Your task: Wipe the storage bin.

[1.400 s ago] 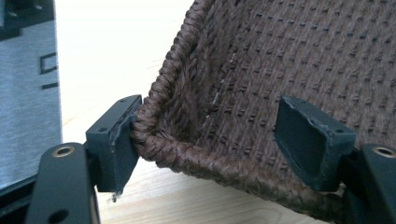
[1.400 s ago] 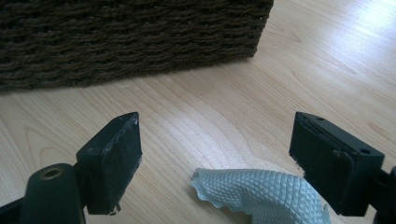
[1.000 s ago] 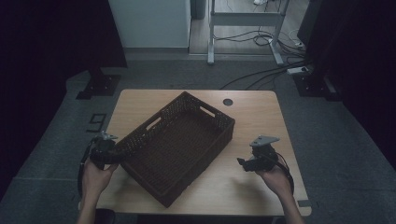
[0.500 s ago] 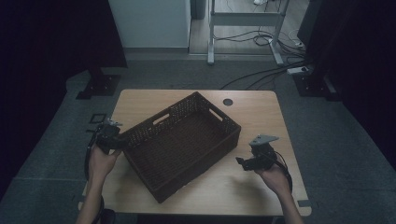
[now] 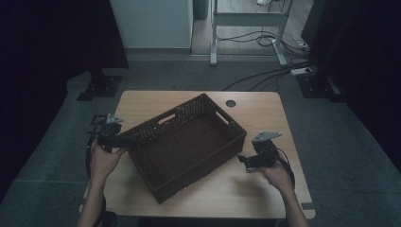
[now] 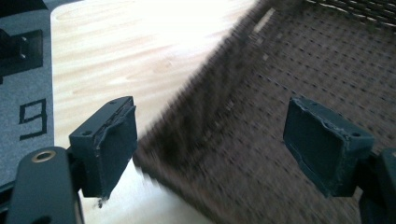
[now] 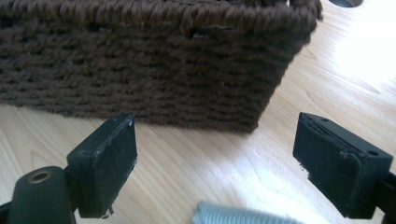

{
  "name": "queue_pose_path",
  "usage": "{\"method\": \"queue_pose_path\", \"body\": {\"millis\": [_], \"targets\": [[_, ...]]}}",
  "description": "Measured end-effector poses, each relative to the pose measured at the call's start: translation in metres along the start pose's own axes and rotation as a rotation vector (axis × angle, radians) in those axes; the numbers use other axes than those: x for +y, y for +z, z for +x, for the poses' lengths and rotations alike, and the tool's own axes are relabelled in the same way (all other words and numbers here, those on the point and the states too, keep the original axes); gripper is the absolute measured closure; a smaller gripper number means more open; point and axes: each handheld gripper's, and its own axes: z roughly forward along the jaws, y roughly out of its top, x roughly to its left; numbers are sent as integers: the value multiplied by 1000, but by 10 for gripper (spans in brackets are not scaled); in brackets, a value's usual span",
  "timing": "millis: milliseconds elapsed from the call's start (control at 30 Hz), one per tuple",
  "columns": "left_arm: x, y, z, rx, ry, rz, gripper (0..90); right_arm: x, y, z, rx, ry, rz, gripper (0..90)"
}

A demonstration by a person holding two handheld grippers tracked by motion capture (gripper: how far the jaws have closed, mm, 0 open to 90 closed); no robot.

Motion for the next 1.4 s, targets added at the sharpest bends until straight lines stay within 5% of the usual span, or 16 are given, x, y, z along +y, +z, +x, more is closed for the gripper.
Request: {"method": "queue_pose_path", "body": {"millis": [133, 233, 433, 633, 1033, 1233, 1400], "targets": [[-23, -16, -6, -14, -46, 9, 176, 11, 10, -4, 6, -4, -3, 126], [-35, -23, -10, -17, -51, 64, 181, 18, 19, -8, 18, -17, -2, 126], [-40, -17, -15, -152, -75, 101, 290, 19, 29, -9, 39, -51, -9, 128], [-39, -9, -15, -122, -100, 119, 383, 18, 28, -8, 51, -55, -10, 132], [-22, 9, -16, 32, -43, 144, 513, 5, 14, 5, 117, -73, -6, 146], [-15, 15, -11, 36, -24, 156, 549, -1, 8, 6, 147, -89, 4, 177], [-9, 21, -5, 35, -19, 169, 566, -9, 0, -4, 92, -55, 7, 159]]}}
